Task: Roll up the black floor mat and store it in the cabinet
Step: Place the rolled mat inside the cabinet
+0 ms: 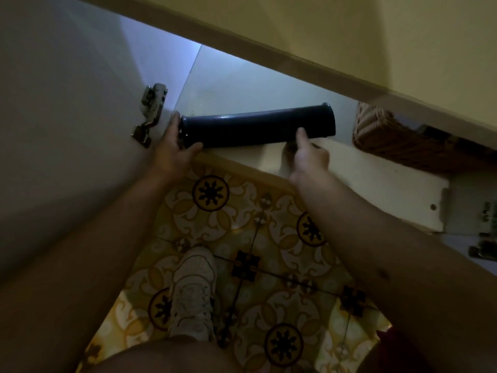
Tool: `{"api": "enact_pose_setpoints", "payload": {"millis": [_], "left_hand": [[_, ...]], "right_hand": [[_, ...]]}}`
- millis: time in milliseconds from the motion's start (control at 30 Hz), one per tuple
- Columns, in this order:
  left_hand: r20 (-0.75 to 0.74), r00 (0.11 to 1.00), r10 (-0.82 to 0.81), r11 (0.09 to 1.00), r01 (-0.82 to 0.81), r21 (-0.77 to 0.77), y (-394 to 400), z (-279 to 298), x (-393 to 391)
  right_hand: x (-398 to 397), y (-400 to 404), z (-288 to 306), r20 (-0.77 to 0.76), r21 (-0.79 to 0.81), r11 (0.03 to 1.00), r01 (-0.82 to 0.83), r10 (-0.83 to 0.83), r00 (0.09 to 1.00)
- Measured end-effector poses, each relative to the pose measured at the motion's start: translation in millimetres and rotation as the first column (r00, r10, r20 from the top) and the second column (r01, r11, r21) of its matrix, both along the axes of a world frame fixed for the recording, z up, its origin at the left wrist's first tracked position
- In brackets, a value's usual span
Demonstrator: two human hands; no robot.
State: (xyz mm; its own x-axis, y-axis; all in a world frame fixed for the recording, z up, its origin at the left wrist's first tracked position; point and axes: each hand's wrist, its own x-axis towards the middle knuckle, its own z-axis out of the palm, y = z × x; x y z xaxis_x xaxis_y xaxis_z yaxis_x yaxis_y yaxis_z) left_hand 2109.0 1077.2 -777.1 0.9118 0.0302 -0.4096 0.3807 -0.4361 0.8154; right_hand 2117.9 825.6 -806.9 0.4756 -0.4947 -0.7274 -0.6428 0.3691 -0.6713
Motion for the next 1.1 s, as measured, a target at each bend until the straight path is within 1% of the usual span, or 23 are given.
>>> {"api": "enact_pose_setpoints", "payload": {"millis": [33,67,100,167,267,367,433,533,633,767,833,867,967,1000,1100], "left_hand": [[-0.004,1.0,-0.008,1.0,0.008,0.018,0,2,-1],[0.002,1.0,-0.014,0.999,0.014,0.033,0,3,-3],[0.014,1.0,-0.015,0.999,0.015,0.038,0,3,-3],[0.04,0.999,0.001,1.0,-0.002,0.024,2,1,-3],[0.03,0.995,0.1,0.995,-0.1,-0.004,-1,-3,-7],[0.025,0.966,0.259,0.966,-0.258,-0.03,-12,-8,-11],[-0.015,0.943,0.334,0.94,-0.334,-0.072,-20,-9,-13],[-0.034,0.912,0.408,0.911,-0.409,-0.056,-27,-11,-10],[-0.041,0.889,0.457,0.888,-0.458,-0.035,-31,-14,-10],[-0.031,0.85,0.527,0.848,-0.527,-0.044,-37,-18,-13],[-0.071,0.799,0.597,0.795,-0.601,-0.083,-36,-17,-8],[-0.085,0.778,0.622,0.772,-0.628,-0.099,-35,-16,-5],[-0.111,0.738,0.666,0.727,-0.675,-0.124,-39,-15,1],[-0.144,0.699,0.701,0.683,-0.715,-0.148,-41,-16,1],[-0.285,0.558,0.779,0.488,-0.826,-0.284,-51,-17,2]], "right_hand": [[-2,16,-2,0.027,0.094,0.995,-0.027,0.025,0.999],[-3,32,-7,0.064,0.139,0.989,-0.058,0.049,0.997],[-1,45,-11,0.092,0.139,0.988,-0.074,0.062,0.994],[12,63,-16,0.143,0.104,0.993,-0.049,0.034,0.989],[38,71,-21,0.238,0.094,0.994,-0.059,0.035,0.971],[61,76,-26,0.263,0.143,0.983,-0.116,0.075,0.962],[69,82,-25,0.295,0.177,0.973,-0.146,0.089,0.951],[76,96,-24,0.319,0.177,0.975,-0.137,0.075,0.945],[68,113,-24,0.309,0.185,0.973,-0.135,0.073,0.948],[55,122,-32,0.286,0.08,0.982,-0.172,0.143,0.948],[57,121,-36,0.297,0.049,0.981,-0.19,0.167,0.94],[59,120,-36,0.308,0.057,0.979,-0.196,0.169,0.936],[67,121,-33,0.347,0.145,0.969,-0.201,0.14,0.927],[69,121,-32,0.361,0.19,0.957,-0.219,0.14,0.922],[81,122,-28,0.392,0.272,0.908,-0.32,0.2,0.898]]}}
